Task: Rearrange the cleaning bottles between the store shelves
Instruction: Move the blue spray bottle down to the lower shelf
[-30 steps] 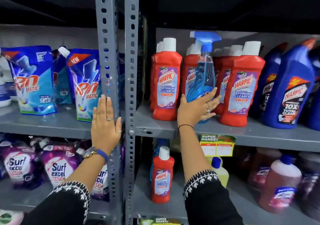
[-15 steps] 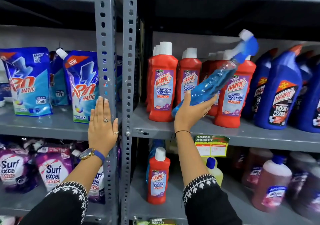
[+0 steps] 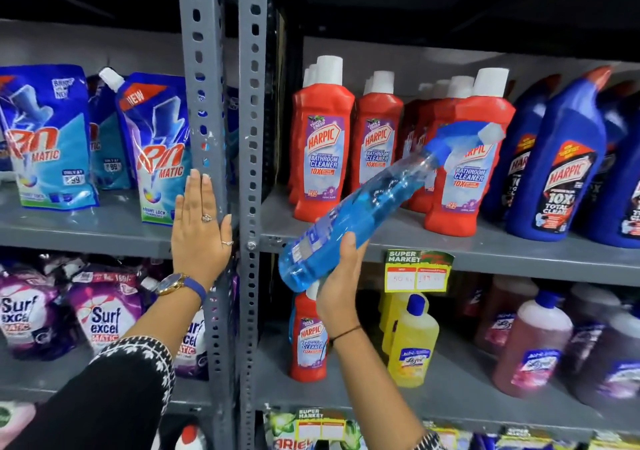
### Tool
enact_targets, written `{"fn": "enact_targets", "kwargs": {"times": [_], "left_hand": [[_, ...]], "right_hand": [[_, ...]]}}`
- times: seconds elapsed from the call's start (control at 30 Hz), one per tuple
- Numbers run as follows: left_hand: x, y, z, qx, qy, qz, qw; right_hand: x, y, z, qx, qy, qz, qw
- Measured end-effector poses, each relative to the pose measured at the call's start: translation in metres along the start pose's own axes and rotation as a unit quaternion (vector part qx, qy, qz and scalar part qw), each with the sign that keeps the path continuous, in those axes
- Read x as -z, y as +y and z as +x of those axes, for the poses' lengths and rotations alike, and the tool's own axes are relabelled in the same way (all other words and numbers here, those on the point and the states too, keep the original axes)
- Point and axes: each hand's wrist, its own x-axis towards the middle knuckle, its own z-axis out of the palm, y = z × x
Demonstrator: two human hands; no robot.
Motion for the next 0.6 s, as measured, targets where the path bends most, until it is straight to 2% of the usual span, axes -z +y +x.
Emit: {"fn": "enact_targets", "kwargs": {"times": [0.1, 0.23, 0.4, 0.6], "left_hand": [[0.0, 0.0, 0.0, 0.001, -0.004, 0.005, 1.0], [0.001, 0.0, 0.0, 0.003, -0.01, 0.004, 1.0], [0.001, 0.0, 0.0, 0.003, -0.007, 0.001, 1.0], [0.001, -0.001, 0.0, 0.003, 0.001, -0.01, 1.0]], "right_hand": [[0.008, 0.013, -0.035, -0.003, -0.026, -0.04, 0.999], [0.022, 0.036, -0.075, -0.022, -0.019, -0.086, 0.996], [0.067, 0.072, -0.108, -0.082, -0.024, -0.176, 0.981], [0.12, 0.099, -0.11, -0.126, 0.042, -0.266, 0.955]]}}
